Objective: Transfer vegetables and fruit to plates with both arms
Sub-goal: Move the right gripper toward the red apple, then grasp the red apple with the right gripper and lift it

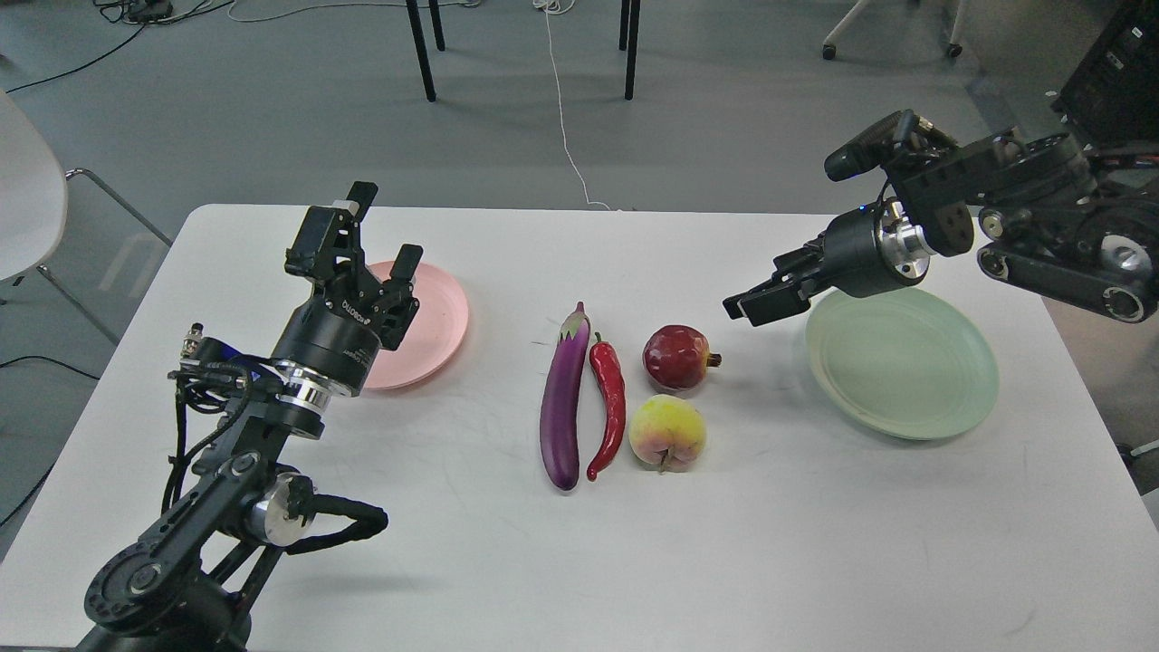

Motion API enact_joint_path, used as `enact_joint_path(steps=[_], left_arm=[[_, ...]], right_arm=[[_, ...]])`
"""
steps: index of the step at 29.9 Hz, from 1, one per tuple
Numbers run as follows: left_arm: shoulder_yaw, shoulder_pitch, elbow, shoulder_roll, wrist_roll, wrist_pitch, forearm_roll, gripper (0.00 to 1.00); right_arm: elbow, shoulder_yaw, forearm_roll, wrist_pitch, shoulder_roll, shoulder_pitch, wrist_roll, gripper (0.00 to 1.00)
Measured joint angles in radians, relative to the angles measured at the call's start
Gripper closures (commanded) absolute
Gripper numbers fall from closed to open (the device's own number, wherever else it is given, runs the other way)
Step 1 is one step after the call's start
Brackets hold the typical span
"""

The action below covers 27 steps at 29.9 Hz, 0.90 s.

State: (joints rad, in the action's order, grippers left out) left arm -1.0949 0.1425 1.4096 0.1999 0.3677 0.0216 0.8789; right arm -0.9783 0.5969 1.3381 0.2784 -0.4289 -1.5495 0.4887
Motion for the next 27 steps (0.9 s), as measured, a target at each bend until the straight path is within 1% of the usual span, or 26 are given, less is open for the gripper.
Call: enact_joint_path(steps=[4, 9, 13, 17, 21, 22, 24, 27], left_arm=[[-0.003, -0.007, 0.001, 0.005, -0.001, -0.002, 0.001, 0.01], [-0.003, -0.007, 0.006, 0.006, -0.002, -0.003, 0.002, 0.01], [-0.001, -0.007, 0.009, 0.005, -0.004, -0.003, 0.002, 0.01], [-0.002, -0.008, 0.009, 0.007, -0.004, -0.003, 0.002, 0.01], [-0.002, -0.008, 0.009, 0.008, -0.004, -0.003, 0.002, 0.01], [-0.002, -0.008, 0.009, 0.008, -0.005, -0.003, 0.002, 0.01], [-0.002, -0.006, 0.009, 0.008, -0.006, -0.003, 0.002, 0.01], [-0.002, -0.005, 0.008, 0.007, -0.006, -0.003, 0.003, 0.01]], right_arm=[[0.058, 0.062, 0.006, -0.046, 0.103, 0.011, 0.0, 0.02], [0.127, 0.084, 0.006, -0.06, 0.202, 0.045, 0.0, 0.02], [0.172, 0.087, 0.005, -0.07, 0.253, 0.074, 0.0, 0.04], [0.215, 0.102, 0.005, -0.125, 0.294, 0.108, 0.0, 0.06], [0.264, 0.158, 0.005, -0.186, 0.331, 0.127, 0.0, 0.08], [0.273, 0.167, 0.004, -0.197, 0.338, 0.13, 0.0, 0.09], [0.287, 0.18, 0.004, -0.21, 0.347, 0.134, 0.0, 0.16], [0.292, 0.186, 0.004, -0.215, 0.349, 0.135, 0.0, 0.37]])
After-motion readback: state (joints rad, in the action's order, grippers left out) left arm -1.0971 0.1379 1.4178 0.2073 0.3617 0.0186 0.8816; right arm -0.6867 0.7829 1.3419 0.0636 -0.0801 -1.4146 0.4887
